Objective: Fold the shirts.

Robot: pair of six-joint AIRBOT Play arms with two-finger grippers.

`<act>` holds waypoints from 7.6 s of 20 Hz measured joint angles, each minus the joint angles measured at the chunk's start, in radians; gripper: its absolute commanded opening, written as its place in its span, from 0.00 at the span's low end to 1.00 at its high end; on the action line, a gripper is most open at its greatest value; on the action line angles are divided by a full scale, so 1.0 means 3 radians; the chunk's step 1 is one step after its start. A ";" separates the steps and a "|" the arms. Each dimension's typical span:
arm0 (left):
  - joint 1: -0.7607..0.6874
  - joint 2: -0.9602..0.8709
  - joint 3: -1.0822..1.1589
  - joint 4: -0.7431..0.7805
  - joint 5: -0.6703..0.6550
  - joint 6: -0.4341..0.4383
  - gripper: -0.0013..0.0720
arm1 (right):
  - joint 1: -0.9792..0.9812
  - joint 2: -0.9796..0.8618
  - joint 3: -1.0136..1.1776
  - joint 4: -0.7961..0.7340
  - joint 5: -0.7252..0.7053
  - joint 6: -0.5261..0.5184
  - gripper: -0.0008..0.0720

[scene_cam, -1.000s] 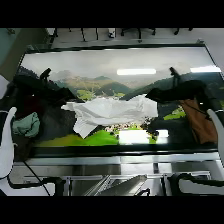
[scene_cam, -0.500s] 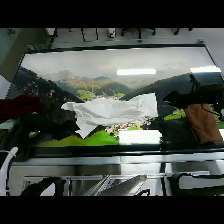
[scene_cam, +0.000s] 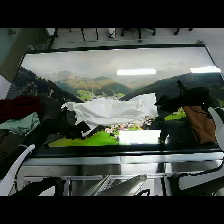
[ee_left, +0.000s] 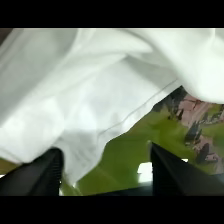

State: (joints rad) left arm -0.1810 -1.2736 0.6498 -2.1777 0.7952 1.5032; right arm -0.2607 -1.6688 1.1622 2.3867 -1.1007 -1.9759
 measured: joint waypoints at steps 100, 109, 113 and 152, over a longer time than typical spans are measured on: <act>0.1110 -0.2129 0.4306 0.1167 0.1958 0.0209 0.98 | -0.0375 -0.0604 0.2056 0.0177 -0.0938 0.0445 0.42; 0.1568 -0.1422 0.2219 0.0772 0.1944 0.0758 0.98 | -0.1076 0.0585 -0.0061 -0.0346 -0.1123 0.0230 0.42; 0.1578 -0.1353 0.1732 0.0577 0.1925 0.0933 0.97 | -0.1164 0.0732 -0.0626 -0.0441 -0.1062 0.0118 0.43; 0.1502 0.1726 0.4569 -0.0389 0.0889 0.1005 0.04 | -0.0523 0.3042 0.2444 0.0435 0.0266 -0.0287 0.04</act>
State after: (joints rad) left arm 0.2695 -0.7559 2.0205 -2.2944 1.0618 1.8046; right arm -0.4175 -0.7563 1.8954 2.5172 -1.0210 -2.0621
